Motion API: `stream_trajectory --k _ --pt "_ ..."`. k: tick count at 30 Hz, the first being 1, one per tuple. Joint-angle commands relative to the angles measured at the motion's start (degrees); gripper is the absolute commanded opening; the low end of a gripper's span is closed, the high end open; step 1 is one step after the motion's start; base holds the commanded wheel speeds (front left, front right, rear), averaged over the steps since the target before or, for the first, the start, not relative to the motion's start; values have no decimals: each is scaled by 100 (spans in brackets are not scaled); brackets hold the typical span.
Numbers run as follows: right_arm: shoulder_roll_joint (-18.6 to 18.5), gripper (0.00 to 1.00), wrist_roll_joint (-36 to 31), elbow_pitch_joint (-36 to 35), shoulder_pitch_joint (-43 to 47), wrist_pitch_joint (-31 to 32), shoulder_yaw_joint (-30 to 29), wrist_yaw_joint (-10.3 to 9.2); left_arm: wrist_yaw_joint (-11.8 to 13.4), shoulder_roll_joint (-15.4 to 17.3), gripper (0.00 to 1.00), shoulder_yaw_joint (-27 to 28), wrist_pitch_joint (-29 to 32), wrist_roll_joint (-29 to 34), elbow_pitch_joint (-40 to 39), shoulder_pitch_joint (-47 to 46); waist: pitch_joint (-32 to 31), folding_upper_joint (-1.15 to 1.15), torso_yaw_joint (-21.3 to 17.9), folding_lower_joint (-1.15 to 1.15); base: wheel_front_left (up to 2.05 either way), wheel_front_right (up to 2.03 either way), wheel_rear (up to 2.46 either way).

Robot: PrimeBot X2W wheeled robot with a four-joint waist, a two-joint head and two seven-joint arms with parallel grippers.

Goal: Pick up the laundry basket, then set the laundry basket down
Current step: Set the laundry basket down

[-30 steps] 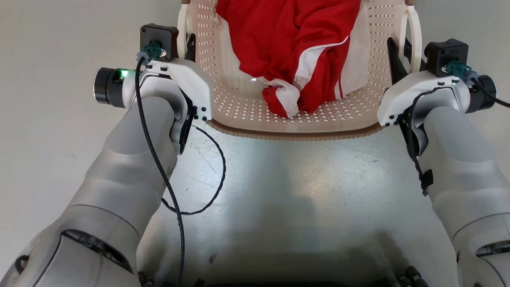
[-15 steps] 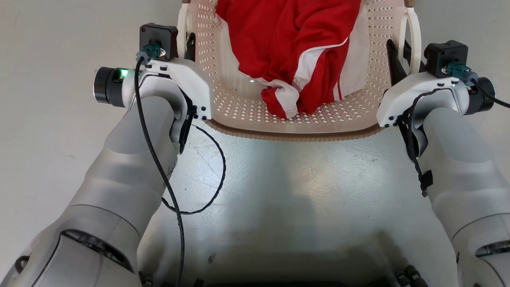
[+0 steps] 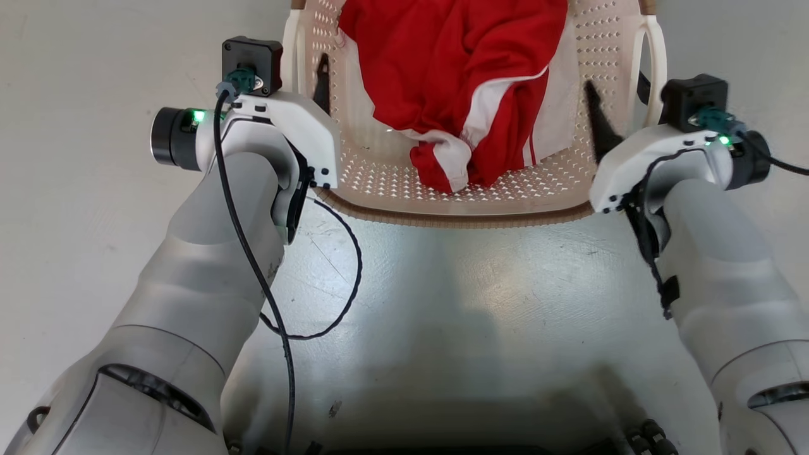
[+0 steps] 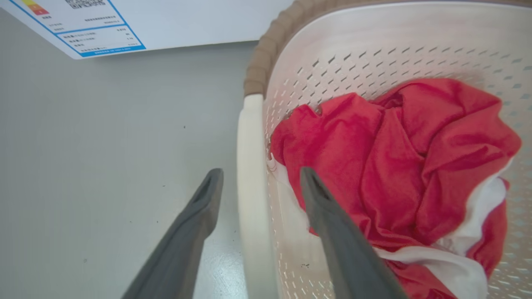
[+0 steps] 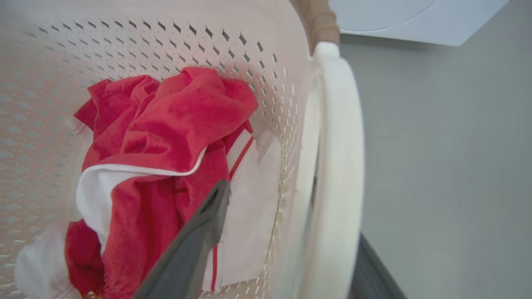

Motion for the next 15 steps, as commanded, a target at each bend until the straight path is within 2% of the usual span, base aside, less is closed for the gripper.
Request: stream_trajectory --k 1,8,15 --pt "164 100 -73 -40 202 -62 46 34 56 124 100 60 -36 -43 -17 173 -12 0 -4 0 0 0 0" --pt "164 100 -171 -116 227 -62 -135 34 189 124 100 28 -36 -50 -71 198 -92 0 -31 0 0 0 0" --pt "164 100 -256 -180 306 -62 -263 34 207 125 100 120 -36 23 -8 246 -274 0 -77 0 0 0 0"
